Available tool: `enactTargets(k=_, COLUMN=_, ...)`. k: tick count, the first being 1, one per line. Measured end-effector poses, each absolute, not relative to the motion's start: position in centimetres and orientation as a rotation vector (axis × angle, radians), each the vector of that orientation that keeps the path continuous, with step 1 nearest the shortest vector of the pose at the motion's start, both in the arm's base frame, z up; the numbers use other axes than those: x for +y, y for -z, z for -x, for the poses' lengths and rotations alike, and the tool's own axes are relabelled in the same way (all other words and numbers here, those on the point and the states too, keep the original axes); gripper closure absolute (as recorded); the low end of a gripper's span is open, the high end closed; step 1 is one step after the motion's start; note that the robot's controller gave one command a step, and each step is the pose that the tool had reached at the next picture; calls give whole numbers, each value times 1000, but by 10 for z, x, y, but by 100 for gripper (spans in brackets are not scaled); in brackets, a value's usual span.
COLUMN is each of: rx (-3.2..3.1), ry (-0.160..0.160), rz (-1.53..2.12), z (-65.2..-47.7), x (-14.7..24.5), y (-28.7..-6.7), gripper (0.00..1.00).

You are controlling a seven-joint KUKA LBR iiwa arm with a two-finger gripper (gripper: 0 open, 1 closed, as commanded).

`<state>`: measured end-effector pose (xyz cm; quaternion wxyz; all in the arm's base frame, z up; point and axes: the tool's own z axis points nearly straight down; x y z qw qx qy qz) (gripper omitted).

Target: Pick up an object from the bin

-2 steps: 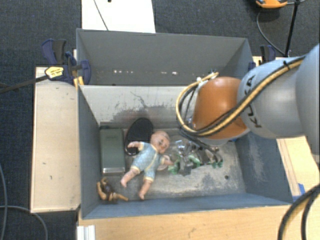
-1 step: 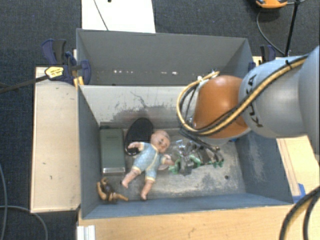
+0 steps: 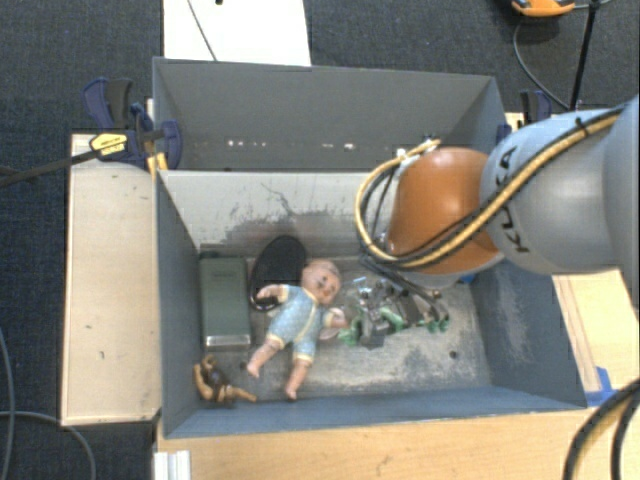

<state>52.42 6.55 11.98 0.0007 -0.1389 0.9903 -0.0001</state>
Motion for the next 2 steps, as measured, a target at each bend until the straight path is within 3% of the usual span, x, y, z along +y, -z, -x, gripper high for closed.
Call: enactTargets(k=2, rx=3107, ry=0, rz=436, z=-525, x=66, y=-130, gripper=100)
